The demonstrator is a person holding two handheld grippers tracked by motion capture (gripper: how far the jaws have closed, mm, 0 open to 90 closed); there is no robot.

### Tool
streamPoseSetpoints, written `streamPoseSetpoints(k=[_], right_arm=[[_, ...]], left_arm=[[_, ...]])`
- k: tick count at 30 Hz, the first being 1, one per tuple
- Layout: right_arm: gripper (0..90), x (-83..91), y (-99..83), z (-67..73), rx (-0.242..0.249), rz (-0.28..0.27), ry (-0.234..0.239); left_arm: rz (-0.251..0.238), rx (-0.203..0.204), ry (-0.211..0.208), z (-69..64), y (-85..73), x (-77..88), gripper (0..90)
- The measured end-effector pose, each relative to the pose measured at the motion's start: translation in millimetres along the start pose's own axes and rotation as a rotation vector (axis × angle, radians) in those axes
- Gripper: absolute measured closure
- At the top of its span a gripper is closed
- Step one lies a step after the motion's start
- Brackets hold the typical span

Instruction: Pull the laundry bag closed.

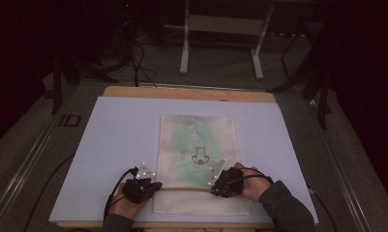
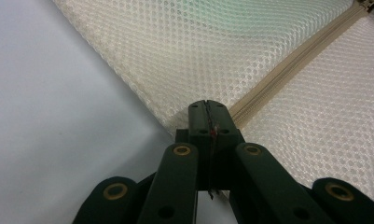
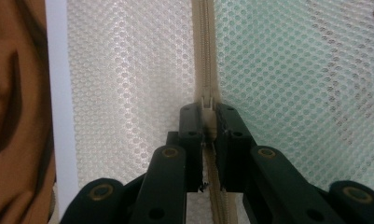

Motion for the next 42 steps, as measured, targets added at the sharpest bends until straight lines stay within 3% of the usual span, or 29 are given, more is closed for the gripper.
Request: streamPoseSetpoints(k=[42], right_arm=[[82.2,8.2,-20.9,-1.9,-0.036,-0.008,-0.002]], left_arm=[[0.003,-0.003,0.002,0.0,0.0,0.1,89.3]])
Point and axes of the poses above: each handheld gripper's, and its own axes: x roughly backward along the jaws, y roughly out of its top, z roughly to its left, the point moved 2 cm from there along -x, roughly forward along the jaws, and after that the axes turned 2 degrees about -x, right-handed, at the moved point
